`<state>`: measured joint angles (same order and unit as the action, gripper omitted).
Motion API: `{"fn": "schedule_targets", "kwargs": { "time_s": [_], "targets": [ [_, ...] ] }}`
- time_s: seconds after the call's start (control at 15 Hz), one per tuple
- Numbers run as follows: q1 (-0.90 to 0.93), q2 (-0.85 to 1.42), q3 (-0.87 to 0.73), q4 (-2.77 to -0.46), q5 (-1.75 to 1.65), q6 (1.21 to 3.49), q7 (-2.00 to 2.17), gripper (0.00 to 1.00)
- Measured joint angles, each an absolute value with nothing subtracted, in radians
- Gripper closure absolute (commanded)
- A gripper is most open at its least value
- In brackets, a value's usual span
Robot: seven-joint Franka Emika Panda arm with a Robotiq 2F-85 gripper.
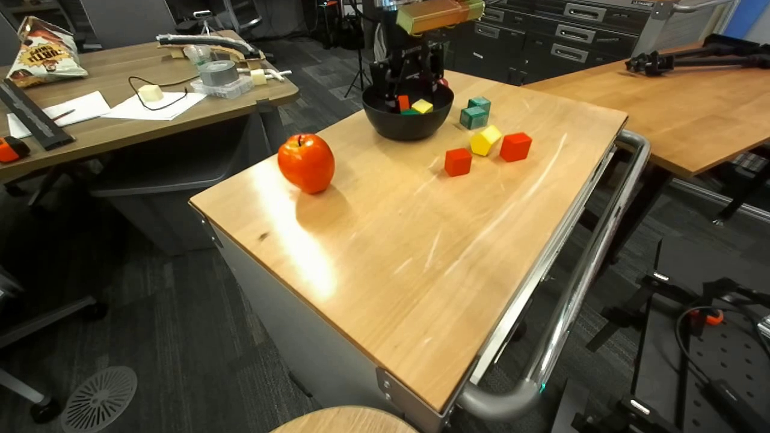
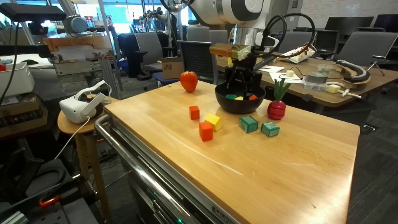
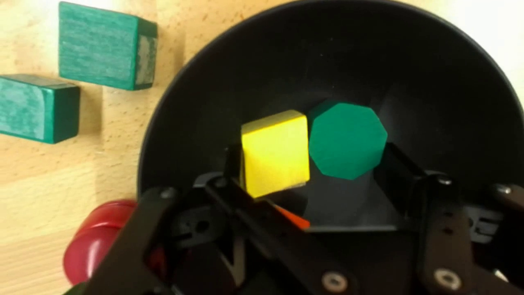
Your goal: Take most of the objects from the bowl one at a time and put them on the table, then move the apple to the right, then take the block from the bowl and put it on the table
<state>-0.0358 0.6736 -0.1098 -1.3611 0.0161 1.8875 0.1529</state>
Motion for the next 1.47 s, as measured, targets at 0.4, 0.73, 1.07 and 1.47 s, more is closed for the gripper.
{"fn": "schedule_targets", "kwargs": {
  "time_s": [0.4,0.73,1.07,1.47],
  "targets": [
    [-0.036,0.691,-0.104,-1.313,0.016,1.868,0.16,0.86],
    [-0.037,0.69,-0.105,-1.272,0.016,1.868,0.167,0.86],
    [-0.046,0.681,-0.103,-1.245,0.021,1.86,0.168,0.86],
    [-0.037,0.481,-0.038,-1.361,0.022,1.854,0.017,0.85]
  ]
}}
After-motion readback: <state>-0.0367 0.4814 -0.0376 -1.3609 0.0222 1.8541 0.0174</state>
